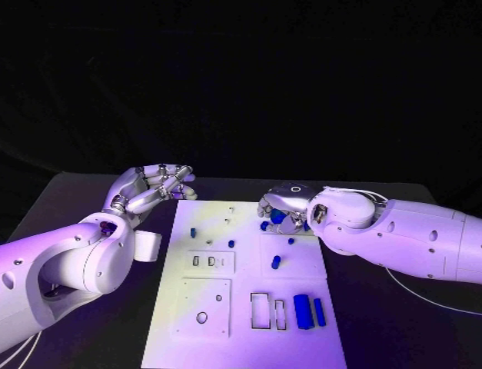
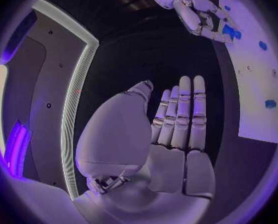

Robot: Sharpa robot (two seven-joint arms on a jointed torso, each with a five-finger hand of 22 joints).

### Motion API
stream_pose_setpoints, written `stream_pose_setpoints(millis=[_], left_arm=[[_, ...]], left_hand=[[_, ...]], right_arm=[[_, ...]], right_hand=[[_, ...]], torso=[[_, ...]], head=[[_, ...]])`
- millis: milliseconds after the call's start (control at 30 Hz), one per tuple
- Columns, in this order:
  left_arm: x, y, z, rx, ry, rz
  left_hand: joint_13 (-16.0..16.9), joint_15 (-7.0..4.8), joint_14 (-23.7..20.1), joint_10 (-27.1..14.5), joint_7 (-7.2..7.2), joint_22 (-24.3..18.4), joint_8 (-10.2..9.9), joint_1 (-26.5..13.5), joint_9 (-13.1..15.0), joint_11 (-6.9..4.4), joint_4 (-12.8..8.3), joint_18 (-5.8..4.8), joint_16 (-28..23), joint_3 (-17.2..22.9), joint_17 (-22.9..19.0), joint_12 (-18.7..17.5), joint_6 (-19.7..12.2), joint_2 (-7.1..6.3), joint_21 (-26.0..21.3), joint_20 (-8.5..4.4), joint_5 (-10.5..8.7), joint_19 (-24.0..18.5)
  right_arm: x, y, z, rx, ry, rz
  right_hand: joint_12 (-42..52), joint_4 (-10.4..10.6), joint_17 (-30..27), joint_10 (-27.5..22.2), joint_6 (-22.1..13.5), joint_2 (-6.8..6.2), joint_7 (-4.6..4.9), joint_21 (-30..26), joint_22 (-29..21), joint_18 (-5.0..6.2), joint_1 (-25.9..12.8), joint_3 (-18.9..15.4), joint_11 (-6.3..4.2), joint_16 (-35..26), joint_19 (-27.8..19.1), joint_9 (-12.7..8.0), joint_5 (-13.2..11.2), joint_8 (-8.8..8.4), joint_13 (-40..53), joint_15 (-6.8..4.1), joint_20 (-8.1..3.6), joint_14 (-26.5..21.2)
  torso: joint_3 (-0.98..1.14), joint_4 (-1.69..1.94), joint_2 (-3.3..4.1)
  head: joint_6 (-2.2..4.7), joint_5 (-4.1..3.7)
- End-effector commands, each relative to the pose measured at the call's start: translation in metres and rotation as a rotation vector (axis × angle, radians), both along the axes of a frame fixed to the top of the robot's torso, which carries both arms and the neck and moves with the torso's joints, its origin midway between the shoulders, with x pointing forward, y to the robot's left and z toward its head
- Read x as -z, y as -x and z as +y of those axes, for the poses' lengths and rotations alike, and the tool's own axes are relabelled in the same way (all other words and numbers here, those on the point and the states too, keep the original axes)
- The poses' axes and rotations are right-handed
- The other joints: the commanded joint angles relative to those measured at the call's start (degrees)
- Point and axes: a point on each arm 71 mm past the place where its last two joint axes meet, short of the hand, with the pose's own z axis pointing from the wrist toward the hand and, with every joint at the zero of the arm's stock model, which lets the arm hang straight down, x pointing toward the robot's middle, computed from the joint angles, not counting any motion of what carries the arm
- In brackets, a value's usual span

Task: Assemble the parts on the task board

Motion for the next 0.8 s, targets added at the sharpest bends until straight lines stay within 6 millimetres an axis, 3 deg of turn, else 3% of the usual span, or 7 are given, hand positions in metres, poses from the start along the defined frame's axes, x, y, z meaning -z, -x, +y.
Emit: stream_pose_setpoints(millis=[33, 633, 800], left_arm=[[-0.0020, 0.0009, -0.0019, 0.021, 0.005, -0.008], [-0.0017, 0.0000, -0.0016, 0.019, 0.003, -0.006], [-0.0015, -0.0002, -0.0014, 0.018, 0.003, -0.005]], left_hand=[[-0.07, 0.16, 0.11, 0.32, 0.20, 0.05, -0.17, -0.13, -0.07, 0.05, -0.04, 0.60, 0.24, 0.37, 0.05, -0.15, 0.14, -0.39, 0.37, -0.13, -0.19, 0.12], [-0.07, 0.18, 0.03, 0.28, 0.24, 0.09, -0.21, -0.20, -0.10, 0.08, -0.05, 0.59, 0.32, 0.44, 0.14, -0.26, 0.10, -0.43, 0.45, -0.13, -0.19, 0.07], [-0.07, 0.18, 0.03, 0.28, 0.24, 0.09, -0.21, -0.20, -0.10, 0.08, -0.05, 0.59, 0.32, 0.44, 0.14, -0.26, 0.10, -0.43, 0.45, -0.13, -0.19, 0.07]], right_arm=[[0.0035, 0.0006, 0.0005, -0.003, 0.028, 0.008], [0.0078, -0.0014, 0.0019, -0.007, 0.021, 0.029], [0.0072, -0.0016, 0.0020, -0.008, 0.011, 0.022]], right_hand=[[0.26, 0.43, 0.19, 0.79, 0.86, 0.37, -0.09, 0.36, 0.37, -1.13, 0.31, 0.40, 0.01, 0.41, 0.49, 0.19, 0.02, 0.36, 0.14, 0.27, 0.11, 1.98], [0.36, 1.23, 1.05, 3.25, 2.60, 1.47, -0.60, 1.90, 2.83, -1.51, 0.79, 2.94, -0.53, 1.69, 1.29, 0.71, -0.17, 0.76, 0.48, -0.10, -0.13, 1.95], [0.26, 1.11, 1.09, 4.24, 3.42, 2.23, -0.91, 2.37, 3.59, -1.62, 1.63, 4.64, -0.85, 2.01, 1.52, 1.10, -1.23, 1.11, 0.52, -0.35, -0.33, 1.90]], torso=[[-0.08, 0.14, 0.28], [-0.27, 0.53, 0.62], [-0.34, 0.72, 0.70]], head=[[0.15, 0.00], [-0.20, -0.35], [-0.24, -0.46]])
